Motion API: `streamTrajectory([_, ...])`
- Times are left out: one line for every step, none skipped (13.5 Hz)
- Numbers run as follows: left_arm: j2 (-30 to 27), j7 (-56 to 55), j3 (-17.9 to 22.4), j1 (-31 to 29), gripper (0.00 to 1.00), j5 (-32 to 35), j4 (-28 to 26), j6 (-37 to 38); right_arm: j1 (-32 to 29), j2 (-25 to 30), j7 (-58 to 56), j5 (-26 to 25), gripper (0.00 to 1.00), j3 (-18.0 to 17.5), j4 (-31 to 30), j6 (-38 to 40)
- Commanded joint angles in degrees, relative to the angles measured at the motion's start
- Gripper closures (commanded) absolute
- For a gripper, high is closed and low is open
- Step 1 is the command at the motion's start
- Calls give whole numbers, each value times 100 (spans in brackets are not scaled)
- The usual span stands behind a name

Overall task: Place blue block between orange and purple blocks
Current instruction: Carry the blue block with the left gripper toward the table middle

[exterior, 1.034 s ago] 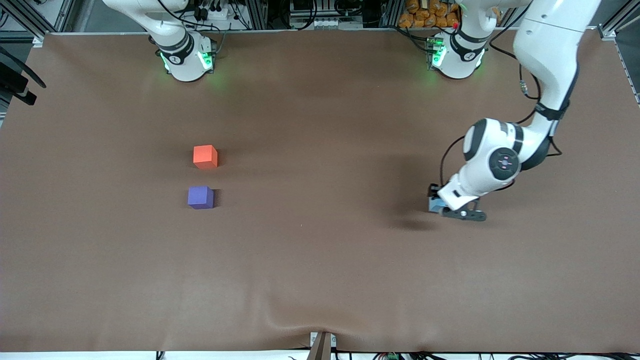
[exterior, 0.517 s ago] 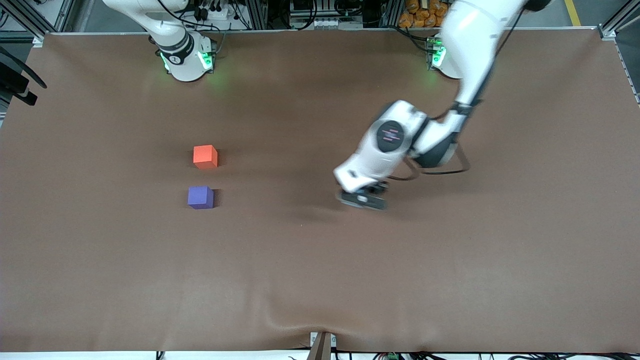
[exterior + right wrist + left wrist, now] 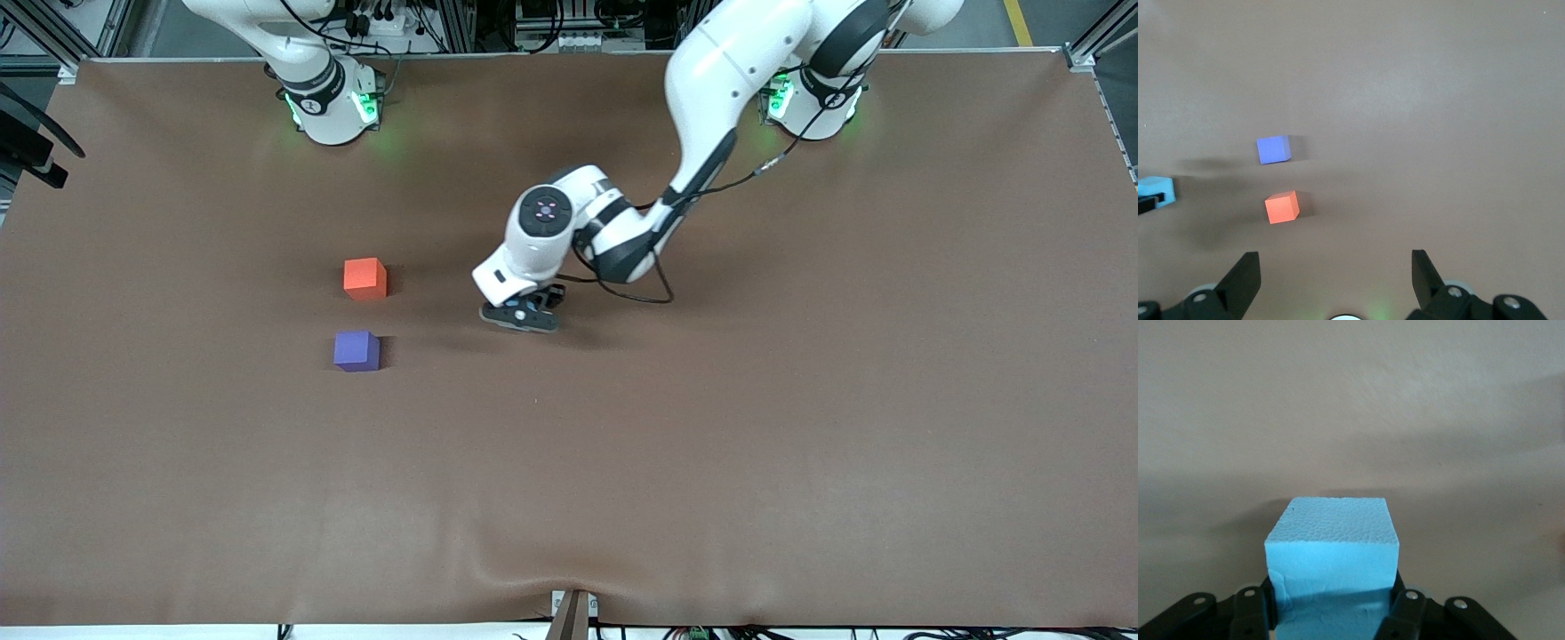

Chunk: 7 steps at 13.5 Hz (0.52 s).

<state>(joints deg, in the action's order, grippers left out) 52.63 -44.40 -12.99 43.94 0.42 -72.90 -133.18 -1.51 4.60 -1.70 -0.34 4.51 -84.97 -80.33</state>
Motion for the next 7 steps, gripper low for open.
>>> streamTrajectory([256,-314,112,168,69,-86,390,29,-69,-117,55,114,0,-73,68,-9])
streamTrajectory([256,-350,121,177,1,-34,364,29,-42,-222,47,114,0,-100,68,-18])
streamTrajectory([247,-359,182,229,0,-25,347,29,88,-371,3,114,0,-100,68,-88])
streamTrajectory([204,-368,313,316,0,-25,346,29,255,-555,-6,114,0,-100,68,-210])
streamTrajectory([134,-368,436,361,0,-25,346,46,457,-818,-15,114,0,-100,68,-377])
streamTrajectory([2,-376,490,370,0,-25,346,107,737,-1151,-24,105,0,-100,68,-509])
streamTrajectory([-208,-368,482,327,0,-25,346,178,1053,-1494,-24,26,0,-91,77,-554])
